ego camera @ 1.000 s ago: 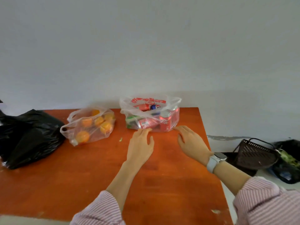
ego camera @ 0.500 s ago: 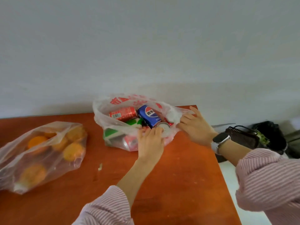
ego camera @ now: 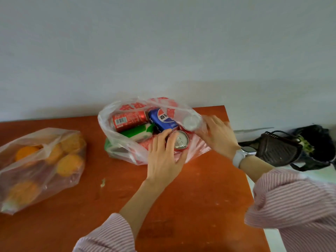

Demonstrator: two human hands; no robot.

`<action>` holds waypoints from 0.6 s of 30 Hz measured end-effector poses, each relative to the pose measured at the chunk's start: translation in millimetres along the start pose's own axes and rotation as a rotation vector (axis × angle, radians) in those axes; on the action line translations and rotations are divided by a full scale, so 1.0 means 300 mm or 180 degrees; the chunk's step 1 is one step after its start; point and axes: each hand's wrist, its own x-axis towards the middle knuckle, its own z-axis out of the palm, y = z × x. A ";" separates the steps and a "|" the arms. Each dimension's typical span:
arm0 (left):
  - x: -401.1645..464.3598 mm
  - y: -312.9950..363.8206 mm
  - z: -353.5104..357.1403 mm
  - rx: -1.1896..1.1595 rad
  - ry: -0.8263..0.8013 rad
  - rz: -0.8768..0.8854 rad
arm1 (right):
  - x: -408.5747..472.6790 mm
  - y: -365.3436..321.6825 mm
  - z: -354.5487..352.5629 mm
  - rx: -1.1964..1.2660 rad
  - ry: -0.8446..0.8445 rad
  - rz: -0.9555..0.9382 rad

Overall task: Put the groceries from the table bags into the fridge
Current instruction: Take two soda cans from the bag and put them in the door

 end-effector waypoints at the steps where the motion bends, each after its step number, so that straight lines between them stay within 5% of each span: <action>1: 0.028 0.008 0.005 0.0055 -0.0167 -0.0094 | 0.017 0.018 0.004 0.0035 0.0101 -0.0026; 5: 0.080 0.006 0.041 0.0158 -0.0477 -0.0136 | 0.092 0.056 0.010 0.1343 0.0604 0.0364; 10: 0.065 -0.019 0.070 0.0061 -0.0295 -0.0056 | 0.177 0.138 0.094 0.1208 -0.0562 0.1286; 14: 0.073 -0.029 0.071 0.0081 -0.0108 0.0092 | 0.124 0.179 0.180 0.1043 -0.0729 0.1130; 18: 0.086 -0.034 0.061 0.0044 -0.0211 0.0035 | 0.115 0.112 0.082 0.1393 -0.0222 0.0643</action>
